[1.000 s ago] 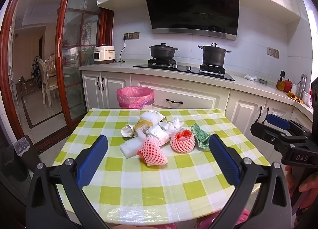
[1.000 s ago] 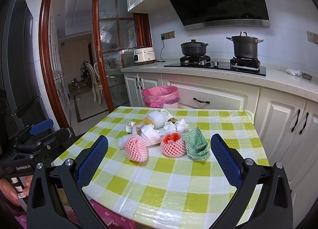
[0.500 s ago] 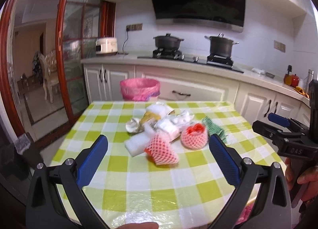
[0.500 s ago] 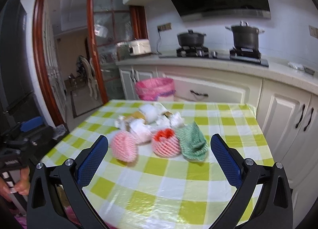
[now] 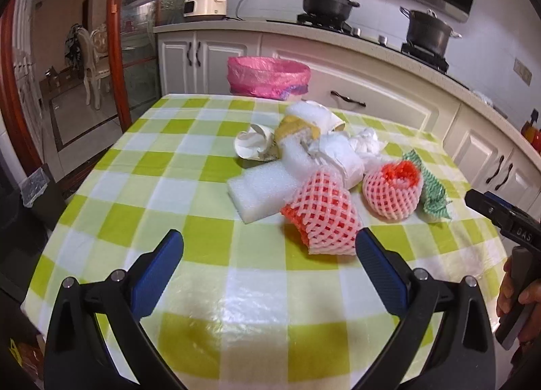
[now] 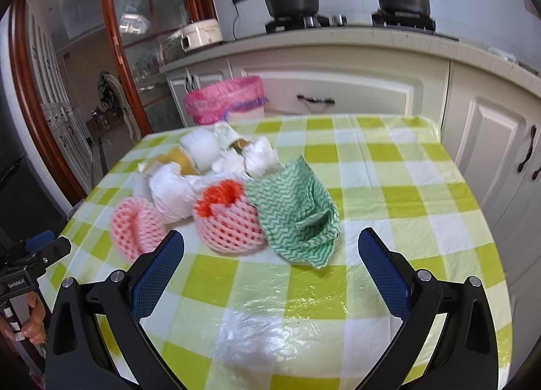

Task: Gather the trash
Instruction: 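Grasp the green zigzag cloth with the right gripper while the left gripper approaches the bubble wrap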

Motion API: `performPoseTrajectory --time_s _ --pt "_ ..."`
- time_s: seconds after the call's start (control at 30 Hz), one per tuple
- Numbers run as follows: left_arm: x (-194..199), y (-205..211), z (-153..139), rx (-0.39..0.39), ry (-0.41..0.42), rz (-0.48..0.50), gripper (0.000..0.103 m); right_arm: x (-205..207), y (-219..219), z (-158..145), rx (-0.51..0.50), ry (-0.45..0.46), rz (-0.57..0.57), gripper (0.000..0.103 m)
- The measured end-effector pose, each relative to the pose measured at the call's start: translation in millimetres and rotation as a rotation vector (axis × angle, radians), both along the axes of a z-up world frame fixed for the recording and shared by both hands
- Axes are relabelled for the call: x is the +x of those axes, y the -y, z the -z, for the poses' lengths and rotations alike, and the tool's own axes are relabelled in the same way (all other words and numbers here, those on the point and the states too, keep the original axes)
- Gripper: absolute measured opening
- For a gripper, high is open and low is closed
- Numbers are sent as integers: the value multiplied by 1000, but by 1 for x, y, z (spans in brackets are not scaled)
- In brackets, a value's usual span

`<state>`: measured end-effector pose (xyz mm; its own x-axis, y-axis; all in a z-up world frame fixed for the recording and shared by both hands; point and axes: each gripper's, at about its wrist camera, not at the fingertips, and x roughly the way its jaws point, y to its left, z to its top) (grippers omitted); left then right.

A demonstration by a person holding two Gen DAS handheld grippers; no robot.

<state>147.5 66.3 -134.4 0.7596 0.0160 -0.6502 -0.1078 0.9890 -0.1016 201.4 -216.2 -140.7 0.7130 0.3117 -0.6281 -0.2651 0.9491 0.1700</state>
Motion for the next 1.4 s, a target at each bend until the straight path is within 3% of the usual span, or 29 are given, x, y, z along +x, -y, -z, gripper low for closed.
performPoseTrajectory --time_s 0.33,0.47,0.7,0.8,0.9,1.07,1.27,1.4 --pt "32 20 24 3 -50 57 98 43 6 30 -70 -86 20 96" --pt "45 24 30 -1 -76 73 98 63 7 38 -96 -134 38 92" --pt "59 30 34 1 -80 87 98 88 6 40 -80 -139 22 84" --pt "62 29 31 -3 -72 79 98 100 5 46 -64 -164 6 76" --pt "67 21 25 -32 -67 59 98 110 5 53 -56 -193 0 62" --pt "78 10 11 -94 -54 44 98 113 8 50 -24 -170 -3 27" --pt "106 24 -1 -65 -23 92 97 105 13 37 22 -117 25 23" --pt "125 48 -8 -3 20 157 88 98 14 29 42 -97 8 23"
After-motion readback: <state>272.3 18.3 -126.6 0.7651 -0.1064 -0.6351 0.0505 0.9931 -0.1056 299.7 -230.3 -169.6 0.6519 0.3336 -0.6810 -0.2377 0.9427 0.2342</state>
